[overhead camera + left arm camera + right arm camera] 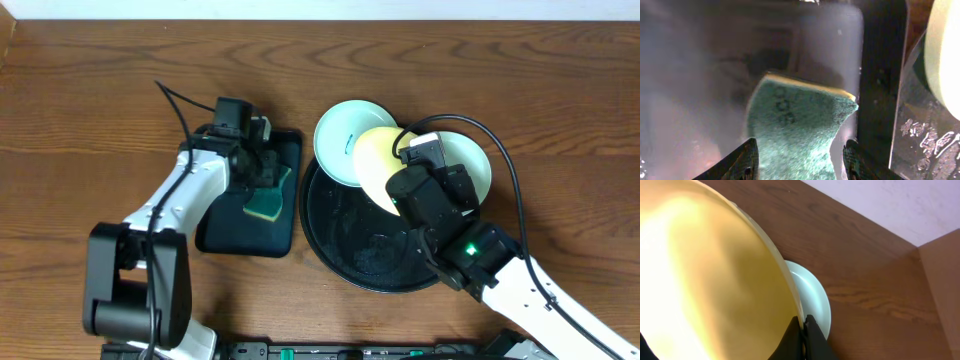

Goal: Clean dirty plates on tray and stack at the side
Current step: 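Lift the yellow plate on edge with the right gripper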

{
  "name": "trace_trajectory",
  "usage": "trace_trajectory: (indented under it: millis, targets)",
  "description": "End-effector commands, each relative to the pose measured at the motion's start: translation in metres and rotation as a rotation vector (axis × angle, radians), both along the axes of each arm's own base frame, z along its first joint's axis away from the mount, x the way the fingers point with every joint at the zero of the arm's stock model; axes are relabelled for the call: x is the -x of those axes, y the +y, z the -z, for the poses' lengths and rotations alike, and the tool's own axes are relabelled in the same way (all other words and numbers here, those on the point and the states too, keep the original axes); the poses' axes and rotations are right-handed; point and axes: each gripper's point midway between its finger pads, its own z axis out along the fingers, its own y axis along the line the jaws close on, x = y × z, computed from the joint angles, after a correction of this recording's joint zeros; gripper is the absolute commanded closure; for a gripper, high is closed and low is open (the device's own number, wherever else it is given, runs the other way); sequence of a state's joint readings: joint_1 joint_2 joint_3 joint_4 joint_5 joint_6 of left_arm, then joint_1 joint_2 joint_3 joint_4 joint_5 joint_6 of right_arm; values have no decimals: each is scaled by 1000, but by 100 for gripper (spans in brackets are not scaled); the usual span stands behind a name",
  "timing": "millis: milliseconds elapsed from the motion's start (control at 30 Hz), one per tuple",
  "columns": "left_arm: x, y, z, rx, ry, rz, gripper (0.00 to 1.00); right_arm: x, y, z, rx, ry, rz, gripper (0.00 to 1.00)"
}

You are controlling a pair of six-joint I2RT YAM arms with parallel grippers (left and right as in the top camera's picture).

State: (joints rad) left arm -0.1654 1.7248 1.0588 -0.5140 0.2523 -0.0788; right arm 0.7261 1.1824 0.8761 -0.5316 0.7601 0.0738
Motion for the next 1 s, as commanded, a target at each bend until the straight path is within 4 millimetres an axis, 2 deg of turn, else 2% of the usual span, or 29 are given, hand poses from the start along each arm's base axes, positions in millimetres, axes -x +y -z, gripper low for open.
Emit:
trace_trajectory:
  millis: [0, 133, 200, 267, 300, 400, 500, 600, 633, 667, 700, 733, 900, 967]
  targets:
    - [8, -2, 23, -18, 58, 5, 44, -2, 1, -17, 22, -36, -15, 99]
    - [11, -1, 38, -30, 93, 5, 44, -2, 1, -17, 22, -36, -14, 99]
    - [12, 5, 48, -65, 113, -3, 63, -2, 1, -17, 22, -36, -15, 99]
    - [13, 9, 52, -91, 118, -9, 85, -2, 2, -17, 19, -35, -17, 99]
    - [12, 11, 52, -100, 115, -12, 92, -2, 2, -17, 19, -35, -17, 99]
    - [8, 11, 48, -100, 100, -13, 92, -2, 2, -16, 20, -34, -17, 99]
    - [0, 9, 32, -92, 58, -12, 93, -2, 2, -17, 20, -34, -17, 99]
    - [-6, 8, 11, -82, 3, -15, 92, -2, 2, -17, 20, -35, -16, 99]
    - [-6, 8, 6, -80, -5, -15, 76, -2, 2, -17, 20, -35, -16, 99]
    - [-5, 8, 2, -79, -11, -15, 55, -2, 2, -17, 20, -35, -16, 99]
    - [-3, 9, 0, -79, -7, -15, 44, -2, 2, -17, 20, -35, -16, 99]
    - [0, 9, 0, -80, 3, -14, 40, -2, 1, -17, 20, -36, -16, 99]
    - [18, 11, 9, -89, 72, -13, 39, -3, 1, -18, 19, -44, -11, 99]
    - [22, 11, 12, -86, 85, -11, 41, -3, 1, -19, 18, -46, -11, 99]
